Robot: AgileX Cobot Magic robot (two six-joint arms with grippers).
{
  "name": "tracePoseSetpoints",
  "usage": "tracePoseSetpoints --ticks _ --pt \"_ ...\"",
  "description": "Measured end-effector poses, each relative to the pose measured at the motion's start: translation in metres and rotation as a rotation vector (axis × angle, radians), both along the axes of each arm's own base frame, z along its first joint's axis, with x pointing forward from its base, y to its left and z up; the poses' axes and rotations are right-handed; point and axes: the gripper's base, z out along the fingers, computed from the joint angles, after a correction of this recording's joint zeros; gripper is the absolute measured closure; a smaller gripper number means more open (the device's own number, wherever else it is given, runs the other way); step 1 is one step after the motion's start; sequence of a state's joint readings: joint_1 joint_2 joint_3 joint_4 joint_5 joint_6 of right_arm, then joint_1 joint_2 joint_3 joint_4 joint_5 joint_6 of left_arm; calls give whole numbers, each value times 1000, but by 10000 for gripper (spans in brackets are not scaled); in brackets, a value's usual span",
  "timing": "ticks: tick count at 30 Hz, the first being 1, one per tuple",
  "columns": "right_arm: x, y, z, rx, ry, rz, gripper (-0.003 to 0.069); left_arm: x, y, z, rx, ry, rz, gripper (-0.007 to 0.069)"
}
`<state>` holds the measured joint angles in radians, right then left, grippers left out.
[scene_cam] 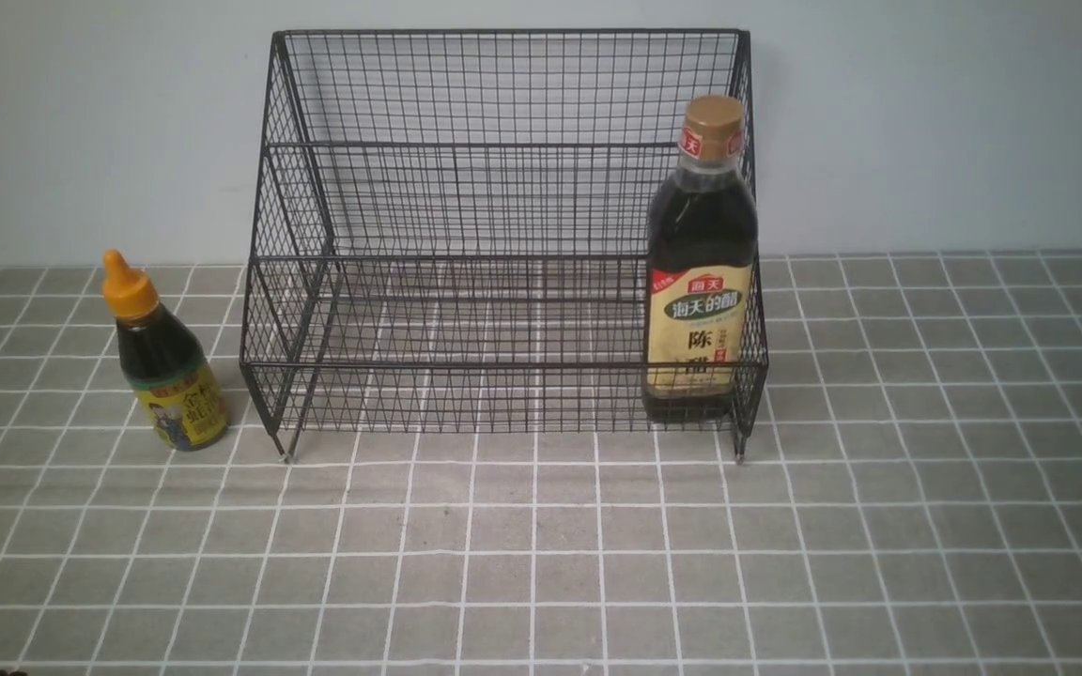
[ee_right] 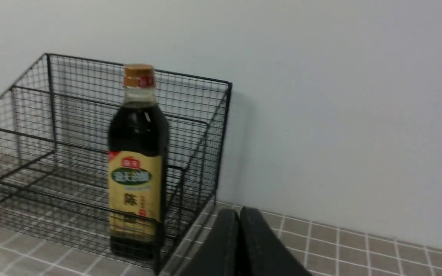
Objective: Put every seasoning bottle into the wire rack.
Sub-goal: Use the left arm to grab the condiment bottle closest to it
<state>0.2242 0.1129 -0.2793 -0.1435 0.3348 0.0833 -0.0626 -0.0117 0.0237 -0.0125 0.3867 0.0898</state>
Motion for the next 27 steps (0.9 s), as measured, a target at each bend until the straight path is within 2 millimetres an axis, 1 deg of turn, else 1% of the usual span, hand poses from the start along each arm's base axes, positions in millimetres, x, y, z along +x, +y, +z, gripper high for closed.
tracePoseSetpoints --ticks 2,3,5,8,10,15,20,27 --pt "0 -5 -17 23 10 -94 672 0 0 0 0 0 0 631" --pt "-1 -5 -16 26 6 -104 672 0 0 0 0 0 0 631" --pt "0 -11 -44 65 48 -217 672 0 0 0 0 0 0 631" --pt "3 -15 -82 132 134 -304 672 0 0 0 0 0 0 631" --pt "3 -16 -97 167 210 -329 672 0 0 0 0 -1 0 631" --pt "3 -16 -97 165 221 -328 672 0 0 0 0 -1 0 631" --pt "3 -14 -98 128 226 -284 672 0 0 0 0 -1 0 631" --pt "3 -11 -98 125 235 -247 672 0 0 0 0 -1 0 631"
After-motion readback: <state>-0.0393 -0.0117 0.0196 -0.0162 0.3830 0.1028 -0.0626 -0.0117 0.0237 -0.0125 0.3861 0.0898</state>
